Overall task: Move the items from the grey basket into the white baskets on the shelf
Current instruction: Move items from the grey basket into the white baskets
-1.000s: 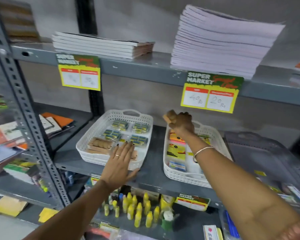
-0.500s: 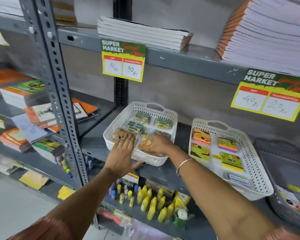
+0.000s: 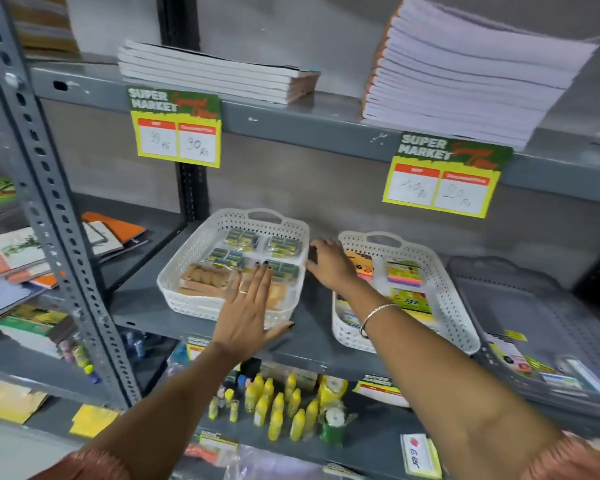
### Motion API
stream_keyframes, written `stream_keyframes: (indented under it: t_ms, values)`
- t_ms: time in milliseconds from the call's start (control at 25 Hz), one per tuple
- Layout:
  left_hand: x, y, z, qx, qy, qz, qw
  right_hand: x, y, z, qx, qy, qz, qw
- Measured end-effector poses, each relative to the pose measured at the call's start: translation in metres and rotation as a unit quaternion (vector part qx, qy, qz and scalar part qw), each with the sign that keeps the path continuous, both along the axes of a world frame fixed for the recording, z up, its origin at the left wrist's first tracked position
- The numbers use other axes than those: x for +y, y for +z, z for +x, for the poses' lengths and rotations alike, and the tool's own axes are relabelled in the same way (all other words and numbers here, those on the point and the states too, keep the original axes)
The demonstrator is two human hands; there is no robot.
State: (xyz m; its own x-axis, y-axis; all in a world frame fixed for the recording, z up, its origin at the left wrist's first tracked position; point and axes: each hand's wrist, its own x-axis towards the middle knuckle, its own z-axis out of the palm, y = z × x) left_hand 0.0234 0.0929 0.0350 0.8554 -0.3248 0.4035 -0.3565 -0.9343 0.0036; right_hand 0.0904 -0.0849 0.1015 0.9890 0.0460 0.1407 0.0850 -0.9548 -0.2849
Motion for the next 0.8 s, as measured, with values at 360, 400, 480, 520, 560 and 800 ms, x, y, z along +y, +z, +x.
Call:
stream_keyframes:
  t_ms: [360,400,480,520,560,800]
  values:
    - [-0.068,-0.040,-0.017,0.070,-0.108,0.036,0.991,-0.203,-0.010,-0.066,0.050,-0.300,-0.035,0.952]
    - [-0.072,-0.045,-0.016,0.081,-0.111,0.038,0.990,-0.220,-0.020,-0.077,0.078,-0.333,-0.033,0.939]
    - [-0.079,-0.058,-0.013,0.117,-0.109,0.034,0.987,-0.243,-0.037,-0.091,0.135,-0.372,-0.003,0.919]
    - [-0.083,-0.063,-0.013,0.136,-0.104,0.032,0.985,-0.250,-0.043,-0.094,0.149,-0.381,0.030,0.912]
    - [-0.085,-0.067,-0.013,0.150,-0.097,0.030,0.984,-0.255,-0.047,-0.095,0.147,-0.387,0.057,0.909]
    - [-0.088,-0.075,-0.008,0.154,-0.069,0.045,0.985,-0.285,-0.070,-0.101,0.177,-0.454,0.008,0.873]
